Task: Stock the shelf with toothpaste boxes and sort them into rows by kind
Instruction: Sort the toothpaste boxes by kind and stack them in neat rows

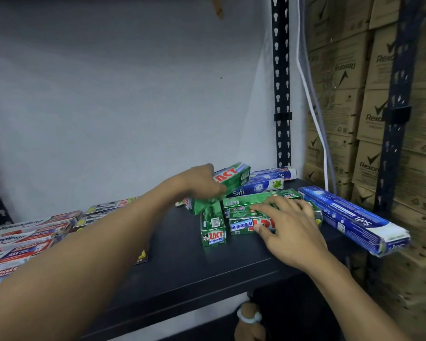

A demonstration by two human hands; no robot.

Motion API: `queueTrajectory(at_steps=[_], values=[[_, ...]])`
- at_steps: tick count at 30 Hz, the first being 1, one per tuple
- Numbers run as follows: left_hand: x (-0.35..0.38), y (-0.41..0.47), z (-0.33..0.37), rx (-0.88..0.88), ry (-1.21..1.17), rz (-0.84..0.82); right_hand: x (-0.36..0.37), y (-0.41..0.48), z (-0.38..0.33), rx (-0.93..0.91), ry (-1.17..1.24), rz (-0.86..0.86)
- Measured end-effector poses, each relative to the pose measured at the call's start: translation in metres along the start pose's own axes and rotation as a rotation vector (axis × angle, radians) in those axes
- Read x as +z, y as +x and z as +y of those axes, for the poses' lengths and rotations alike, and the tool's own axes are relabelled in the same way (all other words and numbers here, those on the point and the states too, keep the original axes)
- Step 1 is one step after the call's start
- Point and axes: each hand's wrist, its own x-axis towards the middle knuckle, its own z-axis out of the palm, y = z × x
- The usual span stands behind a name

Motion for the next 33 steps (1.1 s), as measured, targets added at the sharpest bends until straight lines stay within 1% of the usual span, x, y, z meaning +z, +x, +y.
queueTrajectory(at_steps=[2,4,7,10,12,14,17,19,21,22,25,29,31,33], values=[[-0.004,-0.019,-0.012,0.020,-0.134,0.064,0.001,0.001,-0.001,-0.003,-0.022,-0.011],[-0.009,-0.045,-0.030,0.033,-0.272,0.080,0.001,0.003,-0.002,-0.003,-0.044,-0.030],[-0.015,-0.082,-0.067,0.039,-0.287,0.112,0.001,0.006,-0.006,0.008,-0.073,-0.065],[-0.019,-0.105,-0.113,-0.060,-0.324,0.169,0.002,0.014,-0.011,0.016,-0.100,-0.106],[-0.023,-0.115,-0.144,-0.100,-0.254,0.199,0.004,0.020,-0.017,0.023,-0.099,-0.123],[-0.030,-0.124,-0.171,-0.081,-0.155,0.237,0.008,0.025,-0.023,0.029,-0.098,-0.127],[-0.042,-0.133,-0.209,-0.105,0.059,0.376,0.014,0.028,-0.030,0.030,-0.118,-0.114],[-0.047,-0.136,-0.237,-0.180,0.238,0.459,0.015,0.028,-0.032,0.033,-0.117,-0.106],[-0.050,-0.135,-0.265,-0.295,0.412,0.458,0.016,0.027,-0.032,0.032,-0.113,-0.100],[-0.052,-0.134,-0.277,-0.358,0.456,0.433,0.016,0.026,-0.031,0.031,-0.112,-0.097],[-0.050,-0.132,-0.305,-0.484,0.472,0.352,0.015,0.024,-0.031,0.027,-0.110,-0.085],[-0.041,-0.135,-0.321,-0.494,0.402,0.315,0.016,0.025,-0.030,0.023,-0.100,-0.079],[-0.039,-0.140,-0.319,-0.477,0.397,0.355,0.017,0.026,-0.029,0.020,-0.075,-0.078],[-0.035,-0.149,-0.309,-0.423,0.388,0.473,0.016,0.027,-0.028,0.016,-0.049,-0.085]])
